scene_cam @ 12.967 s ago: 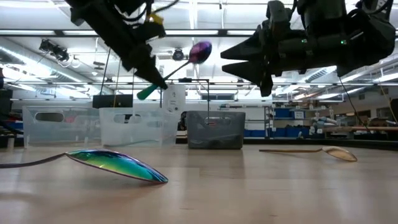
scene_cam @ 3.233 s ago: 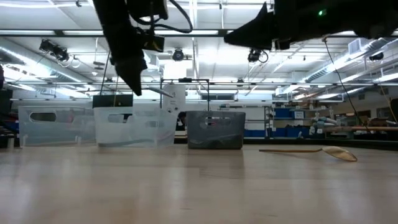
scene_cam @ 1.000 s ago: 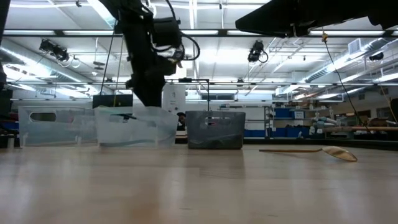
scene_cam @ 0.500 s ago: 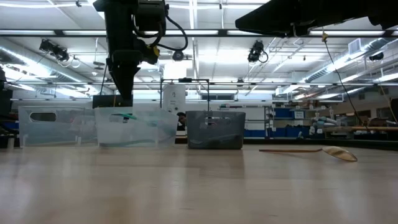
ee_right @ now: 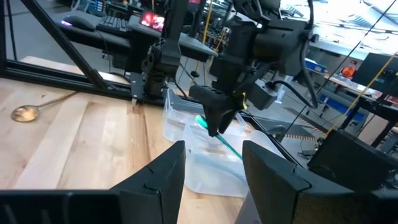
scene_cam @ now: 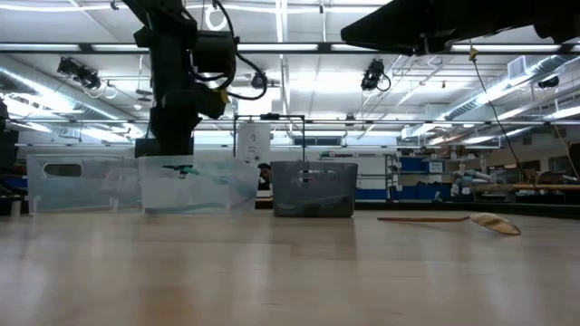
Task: Sort silverware by color (type)
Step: Put the blue spoon into the right transparent bin, then put the gold spoon into the left transparent bin
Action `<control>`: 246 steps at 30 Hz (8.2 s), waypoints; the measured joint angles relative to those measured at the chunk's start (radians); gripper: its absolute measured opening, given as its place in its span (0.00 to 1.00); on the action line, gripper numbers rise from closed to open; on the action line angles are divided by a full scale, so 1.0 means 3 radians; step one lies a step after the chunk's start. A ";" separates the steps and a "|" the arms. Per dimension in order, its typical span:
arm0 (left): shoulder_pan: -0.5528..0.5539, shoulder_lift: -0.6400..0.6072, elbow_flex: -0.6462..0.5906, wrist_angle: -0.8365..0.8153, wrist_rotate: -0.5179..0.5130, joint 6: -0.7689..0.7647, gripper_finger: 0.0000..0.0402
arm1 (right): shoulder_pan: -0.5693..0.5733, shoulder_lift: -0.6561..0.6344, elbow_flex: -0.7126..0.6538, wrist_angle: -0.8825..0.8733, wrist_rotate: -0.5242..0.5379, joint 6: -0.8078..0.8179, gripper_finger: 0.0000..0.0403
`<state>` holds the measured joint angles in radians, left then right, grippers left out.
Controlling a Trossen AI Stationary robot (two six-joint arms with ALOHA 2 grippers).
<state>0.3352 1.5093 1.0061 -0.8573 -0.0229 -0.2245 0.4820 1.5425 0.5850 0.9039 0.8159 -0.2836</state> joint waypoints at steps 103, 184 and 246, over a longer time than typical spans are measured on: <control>-0.2048 -0.0881 -0.0003 0.1250 -0.1506 -0.0081 0.45 | -0.0607 0.0369 0.0832 -0.4885 -0.2441 0.3728 0.05; -0.2320 0.0758 0.0046 0.2738 -0.2765 0.3771 0.17 | -0.1011 -0.0023 0.0940 -0.3396 -0.2907 0.3024 0.05; -0.3025 -0.1361 -0.0938 -0.0465 -0.3444 -0.2033 0.04 | -0.0697 -0.0337 0.0500 -0.2546 -0.1306 0.1980 0.31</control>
<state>-0.5724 1.1011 0.7246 -0.9967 -1.0562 -0.8345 0.2729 1.4413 0.7349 0.1400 0.4239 0.3103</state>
